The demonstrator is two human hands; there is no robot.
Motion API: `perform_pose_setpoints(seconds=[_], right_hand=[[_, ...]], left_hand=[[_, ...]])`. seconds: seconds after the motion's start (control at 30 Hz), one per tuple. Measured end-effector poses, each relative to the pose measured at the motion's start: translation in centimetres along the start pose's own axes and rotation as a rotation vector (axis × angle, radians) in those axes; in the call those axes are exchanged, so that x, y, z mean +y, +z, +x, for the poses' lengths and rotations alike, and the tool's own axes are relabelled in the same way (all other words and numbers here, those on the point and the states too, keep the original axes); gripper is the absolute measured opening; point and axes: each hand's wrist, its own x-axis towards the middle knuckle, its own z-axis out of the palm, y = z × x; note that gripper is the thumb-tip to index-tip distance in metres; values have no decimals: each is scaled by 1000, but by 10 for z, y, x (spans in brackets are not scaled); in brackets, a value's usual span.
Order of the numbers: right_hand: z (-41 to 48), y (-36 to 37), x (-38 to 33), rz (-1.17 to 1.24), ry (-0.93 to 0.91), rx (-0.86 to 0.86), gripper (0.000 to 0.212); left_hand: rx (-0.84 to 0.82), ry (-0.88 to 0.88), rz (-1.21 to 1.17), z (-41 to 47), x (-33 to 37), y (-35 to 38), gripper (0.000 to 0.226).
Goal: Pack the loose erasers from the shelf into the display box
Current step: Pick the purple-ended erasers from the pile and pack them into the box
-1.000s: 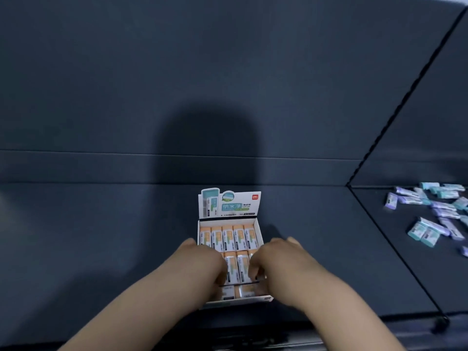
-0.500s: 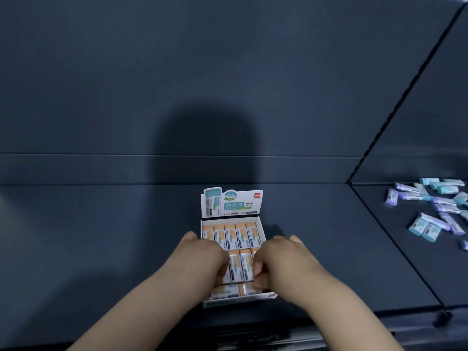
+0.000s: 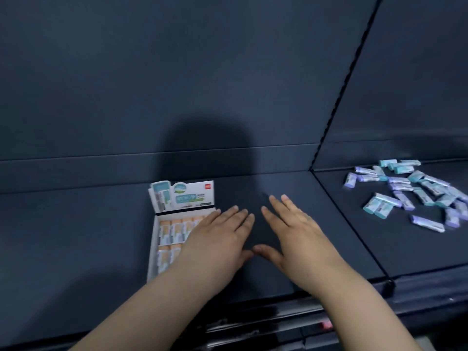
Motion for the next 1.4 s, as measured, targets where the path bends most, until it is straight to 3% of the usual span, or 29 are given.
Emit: perform_pose_setpoints(seconds=[0.37,0.53,1.03,1.2,1.4], right_hand=[[-83,-52,189,-20,68,-69,81],[-105,-60,246,20,105,-128,82],[-97,-43,292,159,224,-160,75],[-89,-29,303,211,231,-109,71],[-69,-30,342,235,246,72,63]], left_hand=[[80,-54,-39,92,172,22,71],[69,-94,-64,112,218,37,68],[-22,-42,-69,170,211,55,63],[-81,-41,-97,179,211,64,62],[-86,-94,-98,205,219,70,61]])
